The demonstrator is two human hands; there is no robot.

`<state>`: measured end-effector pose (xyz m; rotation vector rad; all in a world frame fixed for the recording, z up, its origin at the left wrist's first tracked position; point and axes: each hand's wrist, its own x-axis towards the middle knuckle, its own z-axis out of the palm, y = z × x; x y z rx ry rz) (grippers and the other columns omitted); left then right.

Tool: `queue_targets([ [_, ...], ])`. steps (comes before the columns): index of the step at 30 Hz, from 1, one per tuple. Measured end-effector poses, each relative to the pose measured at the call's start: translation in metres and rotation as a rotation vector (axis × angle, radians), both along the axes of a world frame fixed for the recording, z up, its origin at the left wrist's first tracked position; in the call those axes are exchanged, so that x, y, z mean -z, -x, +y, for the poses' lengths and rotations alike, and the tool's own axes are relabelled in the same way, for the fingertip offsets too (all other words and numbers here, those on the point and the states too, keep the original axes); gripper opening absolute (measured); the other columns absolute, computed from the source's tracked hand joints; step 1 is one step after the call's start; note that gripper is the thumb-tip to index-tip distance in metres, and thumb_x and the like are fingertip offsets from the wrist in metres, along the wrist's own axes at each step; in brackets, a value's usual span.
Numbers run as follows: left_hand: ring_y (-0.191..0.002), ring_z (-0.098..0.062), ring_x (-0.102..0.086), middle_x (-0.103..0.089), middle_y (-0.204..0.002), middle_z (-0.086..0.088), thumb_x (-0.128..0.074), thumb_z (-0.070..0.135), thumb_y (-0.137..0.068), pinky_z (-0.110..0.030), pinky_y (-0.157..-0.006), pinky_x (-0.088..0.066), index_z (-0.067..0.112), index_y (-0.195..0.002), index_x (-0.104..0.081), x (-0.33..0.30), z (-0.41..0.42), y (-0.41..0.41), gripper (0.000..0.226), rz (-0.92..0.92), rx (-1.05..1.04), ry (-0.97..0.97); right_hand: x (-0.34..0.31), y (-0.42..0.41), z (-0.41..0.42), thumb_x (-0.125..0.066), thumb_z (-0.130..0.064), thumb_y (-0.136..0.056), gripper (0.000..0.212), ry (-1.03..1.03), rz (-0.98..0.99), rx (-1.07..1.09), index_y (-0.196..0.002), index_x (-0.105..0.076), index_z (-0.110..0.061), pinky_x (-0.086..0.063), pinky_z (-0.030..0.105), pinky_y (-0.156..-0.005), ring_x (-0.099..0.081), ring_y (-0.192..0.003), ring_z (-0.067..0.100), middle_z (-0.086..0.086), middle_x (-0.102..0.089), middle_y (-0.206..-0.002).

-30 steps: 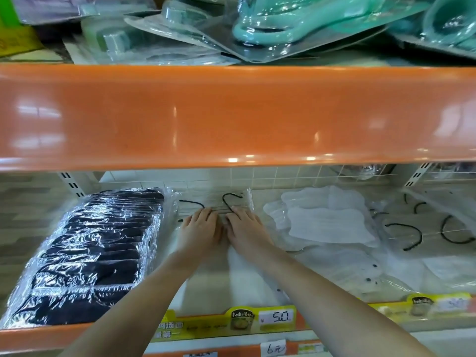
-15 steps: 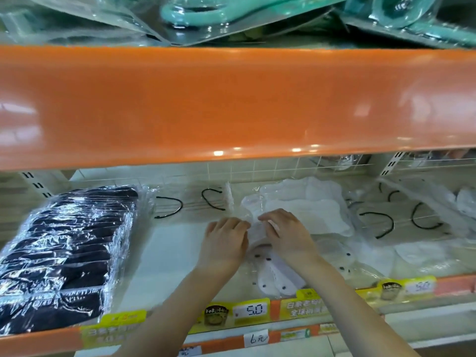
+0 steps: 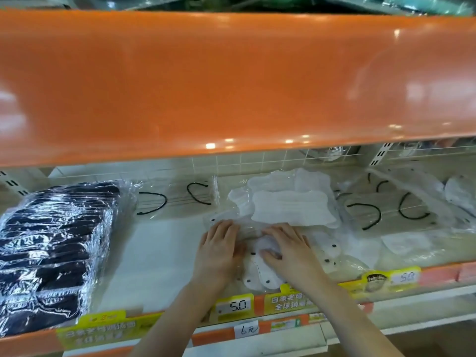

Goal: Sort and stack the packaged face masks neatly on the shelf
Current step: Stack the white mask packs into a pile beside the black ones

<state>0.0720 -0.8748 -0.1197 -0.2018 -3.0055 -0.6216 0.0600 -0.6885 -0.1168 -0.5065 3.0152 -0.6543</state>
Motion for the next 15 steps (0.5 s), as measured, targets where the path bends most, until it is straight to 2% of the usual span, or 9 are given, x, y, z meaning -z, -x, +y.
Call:
queue_targets([
  [2, -0.134, -0.021, -0.039, -0.049, -0.140, 0.002, -0.052, 0.032, -0.092, -0.032, -0.103, -0.029, 0.017, -0.132, -0.055, 0.000, 0.000, 0.001, 0.042, 0.056, -0.027, -0.039, 0.001, 0.001, -0.001, -0.024, -0.063, -0.073, 0.069, -0.015, 0.035, 0.005, -0.125, -0.054, -0.028, -0.026, 0.024, -0.093, -0.040, -0.121, 0.013, -0.009, -0.044, -0.125],
  [4, -0.130, -0.021, -0.044, -0.054, -0.135, 0.003, -0.060, 0.024, -0.089, -0.032, -0.100, -0.031, 0.018, -0.127, -0.059, -0.003, 0.000, 0.003, 0.038, 0.077, -0.040, -0.045, 0.002, 0.000, -0.003, -0.027, -0.061, -0.075, 0.066, -0.022, 0.049, 0.012, -0.123, -0.056, -0.026, -0.028, 0.026, -0.096, -0.041, -0.121, 0.015, -0.008, -0.046, -0.125],
  [7, -0.134, -0.011, -0.035, -0.047, -0.140, 0.013, -0.056, 0.045, -0.091, -0.025, -0.100, -0.025, 0.027, -0.133, -0.051, -0.006, -0.004, 0.006, 0.047, 0.042, -0.022, 0.021, 0.004, 0.001, -0.005, -0.036, -0.056, -0.077, 0.058, -0.022, 0.142, 0.028, -0.118, -0.060, -0.022, -0.038, 0.034, -0.095, -0.045, -0.119, 0.018, -0.005, -0.052, -0.123],
  [10, -0.130, -0.008, -0.036, -0.048, -0.137, 0.015, -0.051, 0.052, -0.091, -0.024, -0.096, -0.026, 0.030, -0.131, -0.051, -0.009, -0.005, 0.007, 0.045, 0.053, 0.013, 0.074, 0.000, 0.007, -0.007, -0.045, -0.052, -0.082, 0.055, -0.066, 0.111, -0.002, -0.125, -0.057, -0.020, -0.034, 0.038, -0.103, -0.038, -0.131, 0.017, -0.005, -0.047, -0.136],
  [13, -0.117, -0.013, -0.051, -0.061, -0.119, 0.012, -0.056, 0.041, -0.091, -0.030, -0.089, -0.037, 0.027, -0.115, -0.063, -0.009, 0.000, 0.005, 0.028, 0.069, 0.034, 0.031, -0.002, 0.012, -0.012, -0.072, -0.038, -0.077, 0.051, -0.103, 0.190, -0.012, -0.123, -0.060, -0.019, -0.035, 0.036, -0.102, -0.045, -0.130, 0.017, -0.004, -0.052, -0.137],
  [15, -0.090, -0.018, -0.064, -0.068, -0.091, 0.009, -0.060, 0.034, -0.080, -0.032, -0.068, -0.048, 0.024, -0.091, -0.070, -0.003, 0.002, 0.004, 0.017, 0.146, 0.038, -0.011, -0.001, 0.015, -0.014, -0.076, -0.034, -0.073, 0.050, -0.110, 0.192, -0.005, -0.119, -0.062, -0.020, -0.037, 0.037, -0.099, -0.051, -0.124, 0.018, -0.004, -0.059, -0.129],
])
